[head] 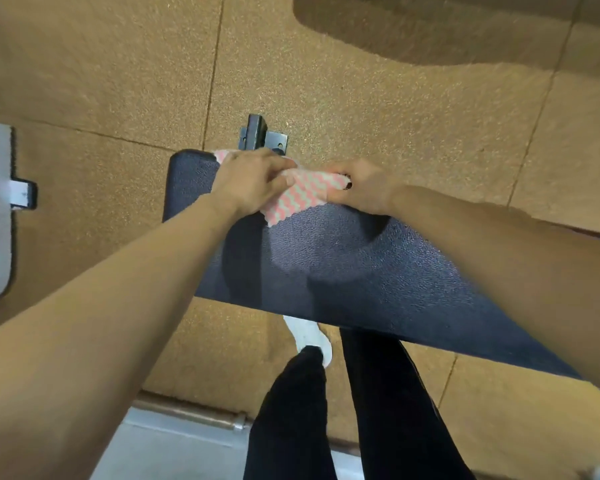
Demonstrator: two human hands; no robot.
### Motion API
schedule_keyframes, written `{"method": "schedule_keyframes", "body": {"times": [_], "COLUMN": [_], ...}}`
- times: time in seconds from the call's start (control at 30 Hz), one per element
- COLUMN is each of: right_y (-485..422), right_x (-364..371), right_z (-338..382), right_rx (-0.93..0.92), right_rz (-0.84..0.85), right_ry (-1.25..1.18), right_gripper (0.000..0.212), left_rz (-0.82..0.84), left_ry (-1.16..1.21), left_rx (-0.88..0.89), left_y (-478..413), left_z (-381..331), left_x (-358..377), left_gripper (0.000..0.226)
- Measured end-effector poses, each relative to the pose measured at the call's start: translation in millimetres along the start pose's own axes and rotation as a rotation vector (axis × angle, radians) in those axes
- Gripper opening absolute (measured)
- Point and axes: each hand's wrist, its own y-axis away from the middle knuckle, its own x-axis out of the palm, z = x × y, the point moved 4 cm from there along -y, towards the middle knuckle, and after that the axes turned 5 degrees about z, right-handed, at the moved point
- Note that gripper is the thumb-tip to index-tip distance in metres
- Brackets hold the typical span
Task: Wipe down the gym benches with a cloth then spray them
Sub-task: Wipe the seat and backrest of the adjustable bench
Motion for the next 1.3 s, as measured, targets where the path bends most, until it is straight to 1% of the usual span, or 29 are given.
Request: {"method": "schedule_keyframes", "body": {"times": [0.07, 0.17, 0.33, 0.43, 0.5, 0.57, 0.63, 0.77, 0.83, 0.9, 0.93, 0.97, 1.0, 1.1, 1.13, 1.23, 1.3], "right_y": [15, 36, 72, 96, 108, 127, 137, 151, 159, 169, 175, 180, 185, 202, 210, 234, 249], "right_x": [-5, -11, -22, -28, -31, -34, -34, -44, -50, -53, -55, -56, -57, -62, -65, -73, -76], "right_z": [-15, -37, -62, -81, -91, -109, -120, -139, -152, -161, -168, -176, -183, -209, -219, -244, -261], "right_rx": [0.016, 0.032, 0.033, 0.031, 0.039, 0.063, 0.074, 0.122, 0.137, 0.134, 0.129, 0.121, 0.117, 0.131, 0.141, 0.135, 0.139], "right_rz": [-0.003, -0.002, -0.088, -0.137, -0.178, -0.237, -0.25, -0.312, -0.329, -0.336, -0.346, -0.348, -0.345, -0.332, -0.339, -0.368, -0.387], "right_ry": [0.025, 0.008, 0.024, 0.016, 0.037, 0.044, 0.037, -0.044, -0.002, 0.096, 0.132, 0.145, 0.142, 0.202, 0.218, 0.212, 0.204], "right_gripper": [0.053, 0.04, 0.041, 0.034, 0.037, 0.031, 0.023, 0.03, 0.033, 0.044, 0.054, 0.063, 0.066, 0.048, 0.046, 0.059, 0.06], "left_rz": [0.023, 0.054, 0.055, 0.054, 0.03, 0.022, 0.016, 0.035, 0.028, 0.032, 0.03, 0.026, 0.022, 0.02, 0.024, 0.042, 0.059], "left_ry": [0.002, -0.001, -0.054, -0.119, -0.143, -0.147, -0.149, -0.153, -0.134, -0.114, -0.114, -0.117, -0.117, -0.094, -0.095, -0.077, -0.069], "left_rx": [0.021, 0.062, 0.093, 0.119, 0.12, 0.139, 0.158, 0.19, 0.196, 0.205, 0.212, 0.217, 0.222, 0.231, 0.236, 0.249, 0.256], "left_y": [-5, -14, -22, -26, -28, -30, -35, -46, -51, -55, -57, -58, -60, -67, -69, -74, -78], "left_z": [-19, -42, -77, -104, -115, -136, -152, -177, -192, -211, -221, -232, -242, -268, -277, -305, -326], "left_x": [4, 13, 30, 42, 46, 54, 59, 70, 76, 82, 85, 88, 90, 98, 101, 109, 113], "left_gripper": [0.045, 0.045, 0.049, 0.051, 0.05, 0.051, 0.052, 0.054, 0.054, 0.054, 0.054, 0.055, 0.055, 0.053, 0.053, 0.054, 0.053]}}
